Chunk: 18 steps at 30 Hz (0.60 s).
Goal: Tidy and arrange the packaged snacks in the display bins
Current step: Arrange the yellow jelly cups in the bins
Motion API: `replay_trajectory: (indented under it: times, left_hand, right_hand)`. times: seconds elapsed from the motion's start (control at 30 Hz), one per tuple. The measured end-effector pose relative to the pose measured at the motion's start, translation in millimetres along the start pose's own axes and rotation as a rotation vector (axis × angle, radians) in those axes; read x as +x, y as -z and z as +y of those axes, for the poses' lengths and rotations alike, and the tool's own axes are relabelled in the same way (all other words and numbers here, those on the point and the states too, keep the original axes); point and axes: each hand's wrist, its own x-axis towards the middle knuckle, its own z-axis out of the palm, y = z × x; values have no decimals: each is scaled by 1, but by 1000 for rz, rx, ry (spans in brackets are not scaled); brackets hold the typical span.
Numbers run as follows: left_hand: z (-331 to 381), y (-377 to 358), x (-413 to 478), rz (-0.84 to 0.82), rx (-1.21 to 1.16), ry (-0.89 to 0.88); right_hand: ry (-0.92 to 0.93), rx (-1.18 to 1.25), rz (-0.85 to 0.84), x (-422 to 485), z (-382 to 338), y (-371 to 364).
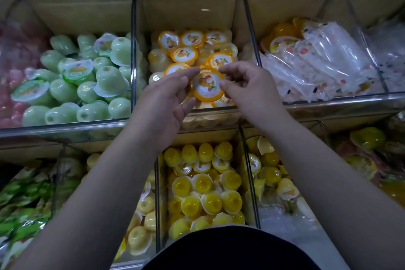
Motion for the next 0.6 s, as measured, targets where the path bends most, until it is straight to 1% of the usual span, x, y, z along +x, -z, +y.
replay_trajectory:
  times: [0.13, 0.23, 0.37, 0.47, 0.6]
  left_hand:
    - [-4, 3, 15, -4, 30, 77]
    - [-8, 6, 22, 5, 13, 131]
    - [-4, 4, 27, 1, -21, 175]
    - [-2, -1, 30, 12, 23, 205]
    - [-1, -3, 36, 28, 79, 228]
  right_hand:
    - [44, -139, -2, 6, 8, -4]
    - [68, -300, -62, 11, 10, -6]
    - [48, -455, -138, 18, 12, -11]
    - [29, -479, -121, 20, 12, -14]
    - [-18, -426, -98, 23, 13, -13]
